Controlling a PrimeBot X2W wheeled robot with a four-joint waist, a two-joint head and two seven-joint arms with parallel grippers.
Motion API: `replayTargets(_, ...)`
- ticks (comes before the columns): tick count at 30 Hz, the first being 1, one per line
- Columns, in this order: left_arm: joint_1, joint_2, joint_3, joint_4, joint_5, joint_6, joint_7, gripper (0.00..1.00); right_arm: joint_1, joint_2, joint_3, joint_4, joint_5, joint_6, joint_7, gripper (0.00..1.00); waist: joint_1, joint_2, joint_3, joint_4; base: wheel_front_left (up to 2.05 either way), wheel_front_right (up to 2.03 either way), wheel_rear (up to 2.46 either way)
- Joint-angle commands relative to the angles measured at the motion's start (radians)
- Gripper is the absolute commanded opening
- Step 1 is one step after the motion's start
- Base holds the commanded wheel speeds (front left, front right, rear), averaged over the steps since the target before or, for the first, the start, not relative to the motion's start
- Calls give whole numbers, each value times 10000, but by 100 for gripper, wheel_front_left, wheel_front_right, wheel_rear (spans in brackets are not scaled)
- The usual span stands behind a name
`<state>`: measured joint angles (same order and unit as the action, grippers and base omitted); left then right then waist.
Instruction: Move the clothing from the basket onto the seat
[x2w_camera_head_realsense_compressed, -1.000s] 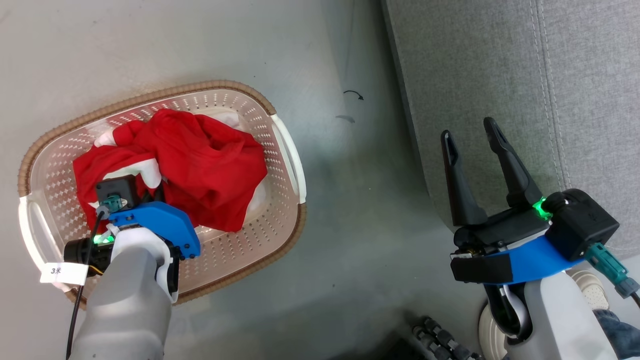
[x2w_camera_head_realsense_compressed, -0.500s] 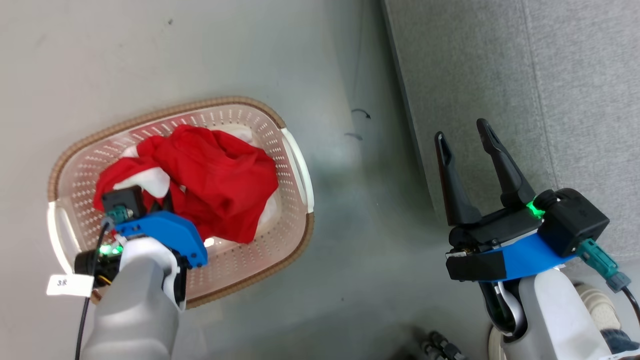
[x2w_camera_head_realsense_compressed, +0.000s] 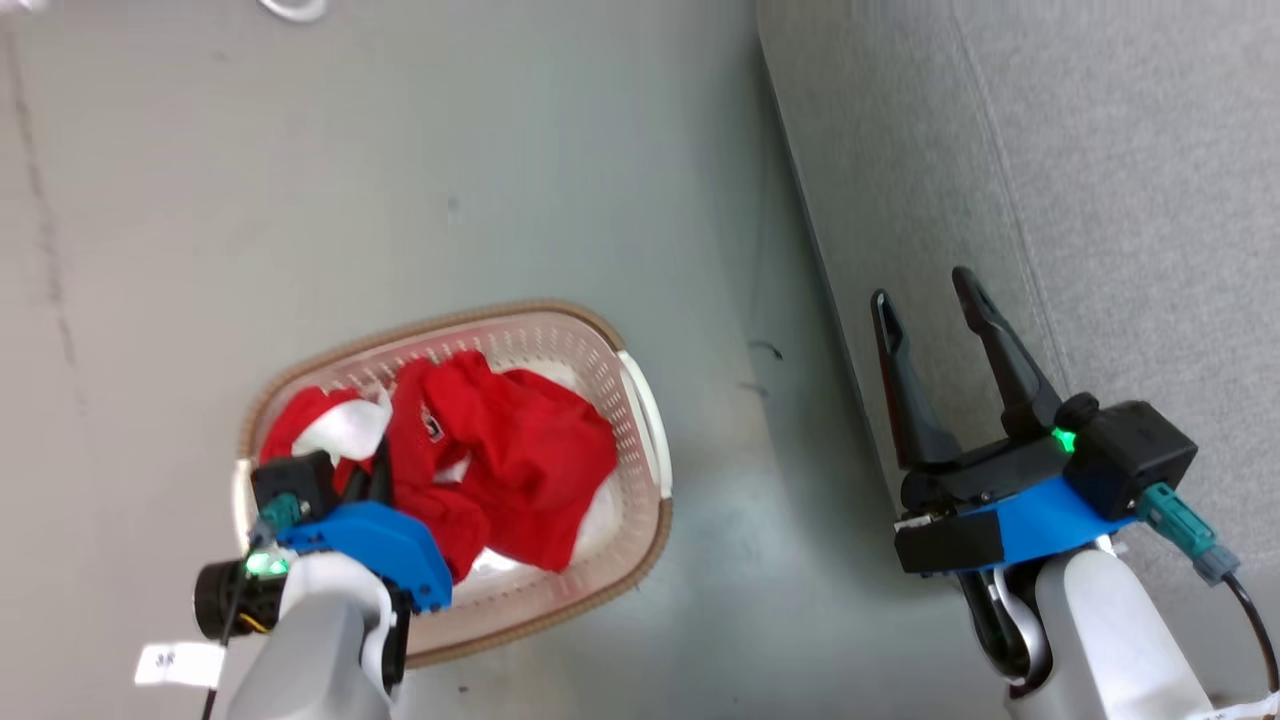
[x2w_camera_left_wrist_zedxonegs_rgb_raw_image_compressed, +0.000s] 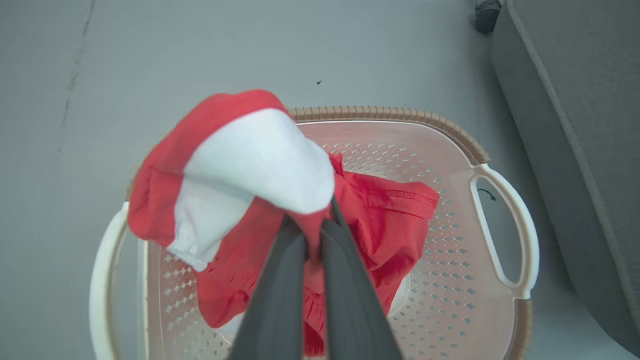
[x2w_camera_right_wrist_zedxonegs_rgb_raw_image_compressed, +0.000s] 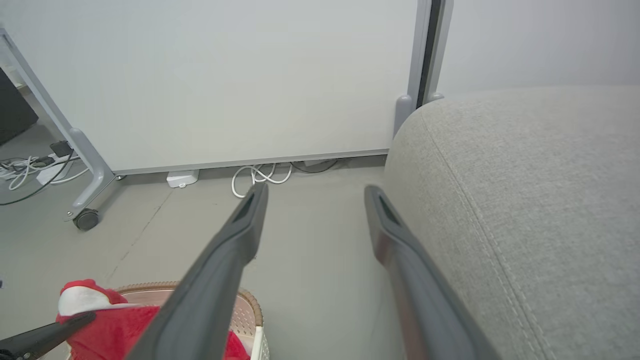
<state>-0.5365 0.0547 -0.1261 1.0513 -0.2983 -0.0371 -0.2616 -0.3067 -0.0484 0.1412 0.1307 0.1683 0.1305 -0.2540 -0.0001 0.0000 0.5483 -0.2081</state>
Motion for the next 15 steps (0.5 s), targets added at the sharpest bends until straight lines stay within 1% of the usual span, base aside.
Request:
replayTargets(1, 246, -19, -49, -185, -12, -65, -48, 0, 157, -35, -45, 45, -48, 5, 45, 100, 1, 0, -713, 399, 0, 0, 0)
replayTargets(7, 1170, -42, -469, -1134, -2, -105, -49, 0, 501, -35, -143, 112, -165, 5, 303, 100, 1, 0, -1816, 812, 0, 0, 0)
replayTargets(15, 1855, -44, -1078, -2371, 218, 6, -50, 0, 943, -36, -120, 92, -119, 5, 546, 100, 1, 0, -2889, 1190, 0, 0, 0)
